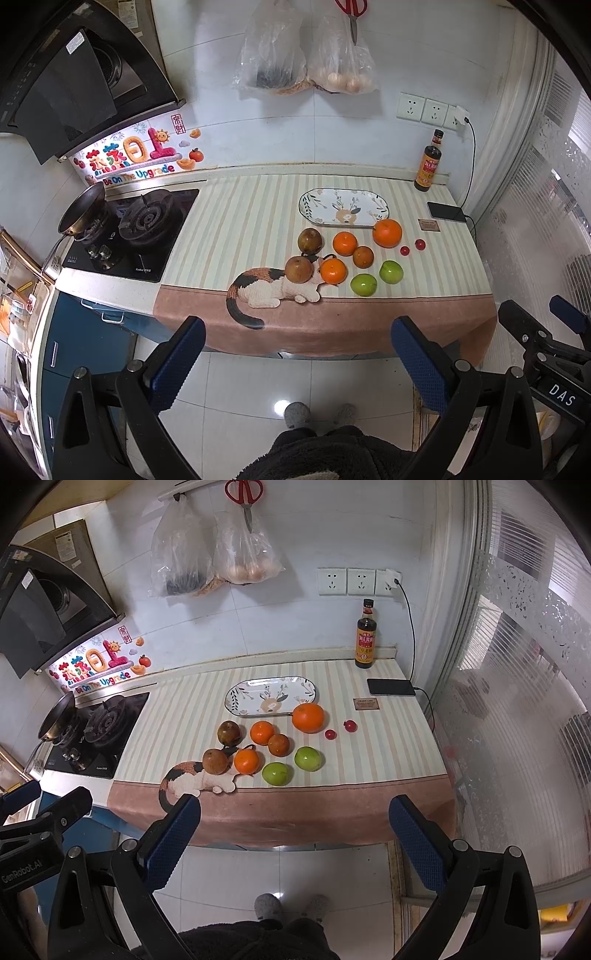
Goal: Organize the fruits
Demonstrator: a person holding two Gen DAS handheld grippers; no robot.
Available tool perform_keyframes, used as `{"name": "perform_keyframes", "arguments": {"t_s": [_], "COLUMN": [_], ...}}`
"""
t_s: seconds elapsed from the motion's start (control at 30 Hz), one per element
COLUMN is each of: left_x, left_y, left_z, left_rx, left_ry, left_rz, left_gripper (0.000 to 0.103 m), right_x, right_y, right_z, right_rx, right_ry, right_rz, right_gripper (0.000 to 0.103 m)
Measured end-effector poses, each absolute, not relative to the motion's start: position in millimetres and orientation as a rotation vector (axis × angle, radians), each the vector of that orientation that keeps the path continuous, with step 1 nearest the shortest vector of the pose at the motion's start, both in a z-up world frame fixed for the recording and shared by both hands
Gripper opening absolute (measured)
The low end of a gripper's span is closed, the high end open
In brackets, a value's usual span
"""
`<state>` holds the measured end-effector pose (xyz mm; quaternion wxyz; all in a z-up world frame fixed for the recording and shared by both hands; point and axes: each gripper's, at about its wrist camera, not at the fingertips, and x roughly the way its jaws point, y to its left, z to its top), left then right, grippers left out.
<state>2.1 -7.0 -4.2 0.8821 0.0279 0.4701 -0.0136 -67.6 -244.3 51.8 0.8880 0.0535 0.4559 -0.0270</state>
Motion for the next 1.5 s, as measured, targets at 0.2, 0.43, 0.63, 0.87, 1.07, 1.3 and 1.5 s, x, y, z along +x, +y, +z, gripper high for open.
{"name": "perform_keyframes", "arguments": {"t_s": [0.2,0.43,0.63,0.87,1.07,1.3,1.5], "left_x": [2.4,2.1,1.9,3.3,4.0,4.5,5.2], "left_y": [-7.8,-7.2,-7.8,-10.3,-11.3,-11.6,-12.4], "left_z": [-4.5,-4.3,-5.0,-6.7,-7.7,-7.8,-8.7], "left_rx": [0.059,0.057,0.057,0.055,0.053,0.053,0.052], "left_ry": [0.980,0.980,0.982,0.985,0.985,0.987,0.982], "left_rz": [-0.029,-0.027,-0.029,-0.032,-0.033,-0.033,-0.037], "left_gripper": [0.103,0.103,0.103,0.103,0.103,0.103,0.103], "right_x": [-67.4,-66.9,-65.8,-65.1,-64.4,-64.3,-63.7], "right_y": [-245.6,-247.4,-245.3,-244.2,-244.8,-244.8,-242.4], "right_z": [51.1,50.6,50.5,49.7,49.7,48.9,49.7], "right_rx": [0.114,0.116,0.117,0.119,0.120,0.121,0.122], "right_ry": [0.947,0.954,0.956,0.956,0.956,0.955,0.952], "right_rz": [-0.059,-0.052,-0.055,-0.056,-0.056,-0.056,-0.054], "right_gripper": [0.103,0.103,0.103,0.103,0.103,0.103,0.103]}}
